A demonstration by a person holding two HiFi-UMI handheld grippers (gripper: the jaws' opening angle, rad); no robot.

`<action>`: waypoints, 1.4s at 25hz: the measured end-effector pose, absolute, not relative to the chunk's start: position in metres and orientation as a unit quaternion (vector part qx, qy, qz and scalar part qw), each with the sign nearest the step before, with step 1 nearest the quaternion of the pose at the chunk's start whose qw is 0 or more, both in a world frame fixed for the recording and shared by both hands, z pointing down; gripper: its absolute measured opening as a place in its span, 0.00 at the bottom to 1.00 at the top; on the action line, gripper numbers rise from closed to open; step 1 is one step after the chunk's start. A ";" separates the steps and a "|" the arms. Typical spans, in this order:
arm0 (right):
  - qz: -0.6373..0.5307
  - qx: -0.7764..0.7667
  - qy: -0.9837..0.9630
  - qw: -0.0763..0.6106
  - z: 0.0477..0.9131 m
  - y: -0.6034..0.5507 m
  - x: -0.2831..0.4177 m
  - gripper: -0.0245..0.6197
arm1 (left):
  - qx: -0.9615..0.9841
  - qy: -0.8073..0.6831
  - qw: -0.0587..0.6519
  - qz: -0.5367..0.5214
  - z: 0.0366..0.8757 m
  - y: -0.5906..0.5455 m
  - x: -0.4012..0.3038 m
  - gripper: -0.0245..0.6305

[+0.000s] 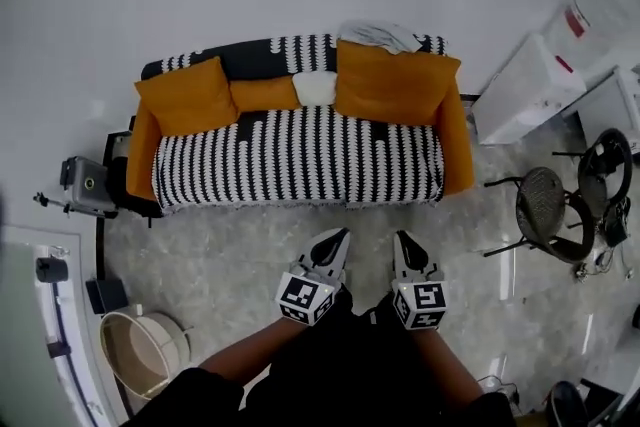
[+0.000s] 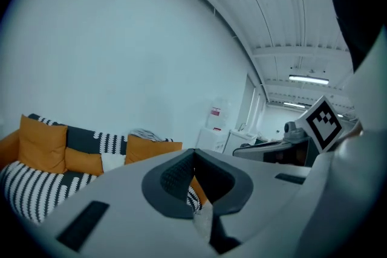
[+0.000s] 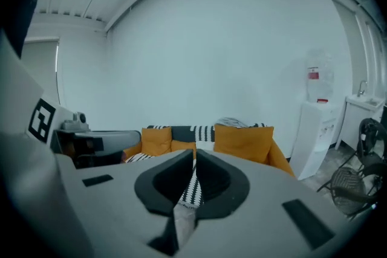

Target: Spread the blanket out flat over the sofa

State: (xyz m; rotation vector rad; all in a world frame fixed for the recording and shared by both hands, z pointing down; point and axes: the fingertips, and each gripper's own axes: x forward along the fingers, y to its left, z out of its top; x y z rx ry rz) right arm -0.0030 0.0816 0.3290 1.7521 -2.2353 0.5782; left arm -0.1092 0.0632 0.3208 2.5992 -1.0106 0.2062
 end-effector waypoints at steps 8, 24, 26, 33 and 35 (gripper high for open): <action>0.190 0.584 -0.789 0.027 0.239 0.102 0.058 0.10 | 0.908 -0.387 0.156 0.038 0.240 0.080 -0.042 0.05; 0.075 0.557 -0.827 -0.003 0.156 0.138 0.164 0.10 | 0.896 -0.433 0.100 0.011 0.170 0.140 0.094 0.05; 0.069 0.550 -0.833 -0.005 0.154 0.142 0.169 0.10 | 0.895 -0.434 0.101 0.006 0.169 0.147 0.102 0.05; 0.056 0.529 -0.847 -0.004 0.155 0.150 0.174 0.09 | 0.884 -0.460 0.087 0.003 0.167 0.163 0.106 0.05; 0.054 0.527 -0.848 -0.005 0.157 0.152 0.172 0.09 | 0.883 -0.462 0.082 0.002 0.165 0.165 0.101 0.05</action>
